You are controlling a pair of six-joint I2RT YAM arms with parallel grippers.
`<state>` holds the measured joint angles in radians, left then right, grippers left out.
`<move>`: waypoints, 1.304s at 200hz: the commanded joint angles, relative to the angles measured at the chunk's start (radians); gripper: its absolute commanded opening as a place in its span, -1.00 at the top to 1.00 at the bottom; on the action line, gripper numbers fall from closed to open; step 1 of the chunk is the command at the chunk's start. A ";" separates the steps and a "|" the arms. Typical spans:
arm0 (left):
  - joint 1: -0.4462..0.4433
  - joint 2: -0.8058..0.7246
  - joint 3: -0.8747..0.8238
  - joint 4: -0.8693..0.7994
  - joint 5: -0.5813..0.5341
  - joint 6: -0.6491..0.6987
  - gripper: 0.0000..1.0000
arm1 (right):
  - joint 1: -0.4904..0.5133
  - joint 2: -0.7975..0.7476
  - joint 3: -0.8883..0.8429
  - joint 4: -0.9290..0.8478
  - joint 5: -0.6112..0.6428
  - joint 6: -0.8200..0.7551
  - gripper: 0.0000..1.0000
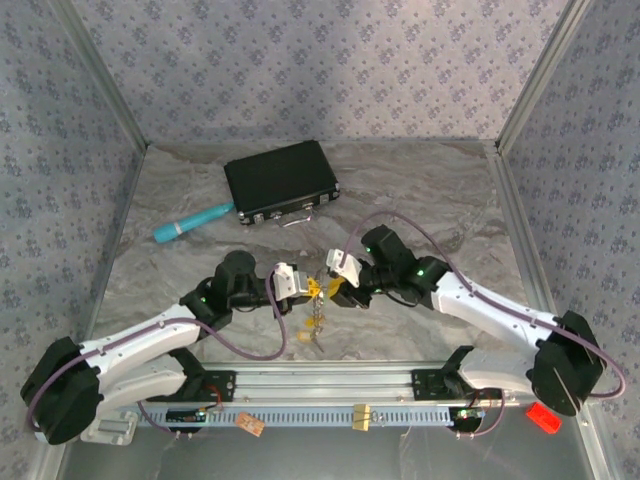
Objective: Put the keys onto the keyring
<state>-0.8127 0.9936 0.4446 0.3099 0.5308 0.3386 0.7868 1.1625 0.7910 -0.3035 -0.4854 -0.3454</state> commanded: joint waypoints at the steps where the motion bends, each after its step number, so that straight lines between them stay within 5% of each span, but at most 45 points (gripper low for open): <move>1: -0.004 -0.014 -0.011 0.088 0.016 -0.020 1.00 | -0.005 -0.069 -0.033 0.058 -0.012 0.006 0.38; 65: -0.007 0.001 -0.020 0.132 0.020 -0.052 1.00 | 0.003 -0.027 -0.022 0.131 -0.055 0.018 0.51; 112: -0.007 0.004 -0.020 0.131 0.020 -0.051 1.00 | 0.004 -0.017 -0.014 0.142 -0.064 0.017 1.00; 129: -0.006 0.006 -0.012 0.109 0.010 -0.045 0.99 | 0.006 -0.018 0.001 0.109 -0.057 0.003 1.00; 145: -0.007 0.007 0.007 0.050 -0.016 -0.025 0.55 | 0.013 -0.014 0.029 0.039 -0.022 -0.037 1.00; 157: -0.007 0.007 0.023 0.002 -0.035 -0.006 0.42 | 0.026 -0.002 0.062 -0.046 0.022 -0.083 1.00; 203: -0.010 0.025 0.088 -0.155 -0.057 0.051 0.43 | 0.076 0.072 0.201 -0.271 0.151 -0.220 1.00; 261: -0.012 0.052 0.101 -0.139 -0.028 0.046 0.54 | 0.098 0.111 0.264 -0.255 0.114 -0.234 1.00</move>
<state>-0.8181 1.0309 0.5140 0.1810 0.4786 0.3702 0.8684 1.2633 1.0046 -0.5606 -0.3519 -0.5526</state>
